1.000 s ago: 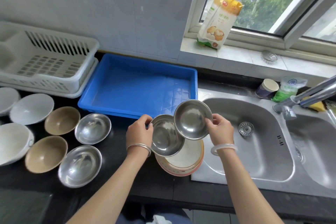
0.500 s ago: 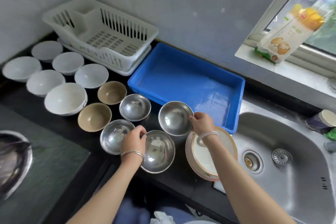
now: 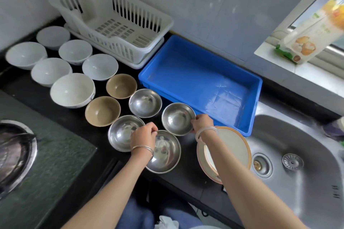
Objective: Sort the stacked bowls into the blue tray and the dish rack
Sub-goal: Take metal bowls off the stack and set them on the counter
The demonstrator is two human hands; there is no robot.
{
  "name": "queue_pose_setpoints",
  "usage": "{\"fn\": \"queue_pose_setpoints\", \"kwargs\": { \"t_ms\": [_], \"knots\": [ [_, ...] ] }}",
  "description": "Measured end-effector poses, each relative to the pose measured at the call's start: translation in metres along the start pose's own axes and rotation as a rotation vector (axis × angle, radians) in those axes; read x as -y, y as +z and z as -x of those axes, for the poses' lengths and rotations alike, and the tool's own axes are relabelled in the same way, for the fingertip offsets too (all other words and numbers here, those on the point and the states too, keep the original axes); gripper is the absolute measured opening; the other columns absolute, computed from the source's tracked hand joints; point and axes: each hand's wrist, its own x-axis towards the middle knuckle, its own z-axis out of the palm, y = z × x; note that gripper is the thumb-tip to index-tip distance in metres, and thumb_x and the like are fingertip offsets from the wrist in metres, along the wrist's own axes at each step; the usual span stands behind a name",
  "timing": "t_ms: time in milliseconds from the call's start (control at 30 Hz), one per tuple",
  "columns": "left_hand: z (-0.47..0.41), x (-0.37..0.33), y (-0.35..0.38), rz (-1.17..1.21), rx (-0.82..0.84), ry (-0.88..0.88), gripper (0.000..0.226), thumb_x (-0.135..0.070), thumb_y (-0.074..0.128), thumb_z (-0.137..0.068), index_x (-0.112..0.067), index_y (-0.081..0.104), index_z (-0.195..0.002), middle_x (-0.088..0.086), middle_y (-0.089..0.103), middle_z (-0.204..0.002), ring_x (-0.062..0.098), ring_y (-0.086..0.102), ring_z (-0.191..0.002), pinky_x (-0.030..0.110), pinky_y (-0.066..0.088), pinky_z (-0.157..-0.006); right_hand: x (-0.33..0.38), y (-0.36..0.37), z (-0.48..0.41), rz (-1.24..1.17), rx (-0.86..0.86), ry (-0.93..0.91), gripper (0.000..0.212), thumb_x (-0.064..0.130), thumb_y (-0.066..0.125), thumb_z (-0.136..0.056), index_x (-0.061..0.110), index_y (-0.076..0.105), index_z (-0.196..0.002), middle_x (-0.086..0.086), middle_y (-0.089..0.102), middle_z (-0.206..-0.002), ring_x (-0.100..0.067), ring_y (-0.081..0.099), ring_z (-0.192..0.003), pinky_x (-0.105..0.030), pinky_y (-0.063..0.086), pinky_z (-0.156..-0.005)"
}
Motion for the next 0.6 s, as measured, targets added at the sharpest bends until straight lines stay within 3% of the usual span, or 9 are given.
{"fn": "queue_pose_setpoints", "kwargs": {
  "t_ms": [233,400,600],
  "knots": [
    [-0.007,0.007,0.006,-0.054,-0.001,0.048,0.008,-0.017,0.056,-0.087,-0.023,0.060,-0.083,-0.002,0.067,-0.070,0.020,0.060,-0.075,0.032,0.040,-0.085,0.002,0.008,-0.009,-0.001,0.063,0.089,0.020,0.004,0.048,-0.086,0.001,0.061,-0.101,-0.021,0.066,-0.101,-0.037,0.065,-0.092,-0.048,0.054,-0.086],
    [-0.011,0.008,0.009,-0.100,-0.007,0.059,0.009,-0.015,0.053,-0.088,-0.022,0.058,-0.088,-0.002,0.068,-0.072,0.022,0.060,-0.079,0.031,0.032,-0.084,0.004,0.015,-0.011,-0.080,0.117,0.114,0.030,0.003,0.048,-0.087,-0.002,0.058,-0.115,-0.023,0.062,-0.115,-0.038,0.061,-0.106,-0.046,0.052,-0.091],
    [-0.010,0.008,0.011,-0.132,-0.012,0.083,0.018,-0.009,0.048,-0.089,-0.021,0.059,-0.097,-0.001,0.071,-0.087,0.022,0.062,-0.087,0.031,0.033,-0.086,0.002,0.024,-0.011,-0.307,0.129,0.158,0.034,-0.001,0.048,-0.089,0.009,0.052,-0.121,-0.015,0.059,-0.102,-0.031,0.060,-0.093,-0.045,0.056,-0.085]
  ]
}}
